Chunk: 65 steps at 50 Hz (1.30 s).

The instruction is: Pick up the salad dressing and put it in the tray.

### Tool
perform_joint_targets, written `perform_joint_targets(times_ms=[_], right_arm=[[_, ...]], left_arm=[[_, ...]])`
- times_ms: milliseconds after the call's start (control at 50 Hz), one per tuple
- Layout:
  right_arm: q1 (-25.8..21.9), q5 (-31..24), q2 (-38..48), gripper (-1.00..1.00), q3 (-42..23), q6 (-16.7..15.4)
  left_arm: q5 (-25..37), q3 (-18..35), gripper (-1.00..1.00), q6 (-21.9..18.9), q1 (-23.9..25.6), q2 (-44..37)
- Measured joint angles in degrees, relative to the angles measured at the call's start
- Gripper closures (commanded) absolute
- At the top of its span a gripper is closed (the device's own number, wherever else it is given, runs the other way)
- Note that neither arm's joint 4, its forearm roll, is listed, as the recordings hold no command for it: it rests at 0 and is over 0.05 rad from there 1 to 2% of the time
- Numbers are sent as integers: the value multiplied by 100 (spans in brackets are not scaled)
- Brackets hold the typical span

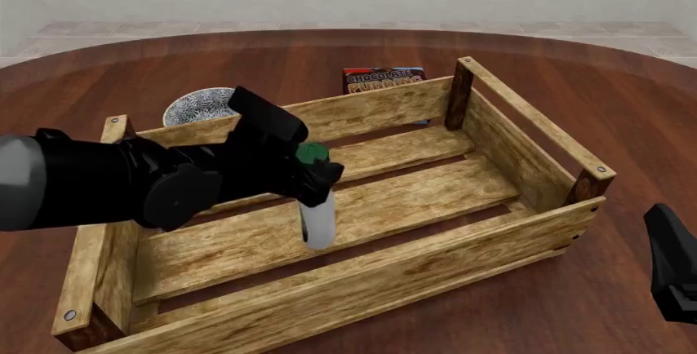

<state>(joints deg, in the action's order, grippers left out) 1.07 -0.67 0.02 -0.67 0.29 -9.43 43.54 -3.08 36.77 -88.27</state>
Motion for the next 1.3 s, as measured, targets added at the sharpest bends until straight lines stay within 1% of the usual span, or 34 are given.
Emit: perform_joint_targets(times_ms=[600, 940, 1300], right_arm=[[-7, 3, 0, -100, 7, -25], [-14, -1, 0, -100, 11, -26], [-7, 6, 0, -100, 14, -17]], left_arm=[[251, 156, -100, -53, -31, 269], [538, 350, -100, -130, -35, 590], [914, 534, -100, -252, -35, 1133]])
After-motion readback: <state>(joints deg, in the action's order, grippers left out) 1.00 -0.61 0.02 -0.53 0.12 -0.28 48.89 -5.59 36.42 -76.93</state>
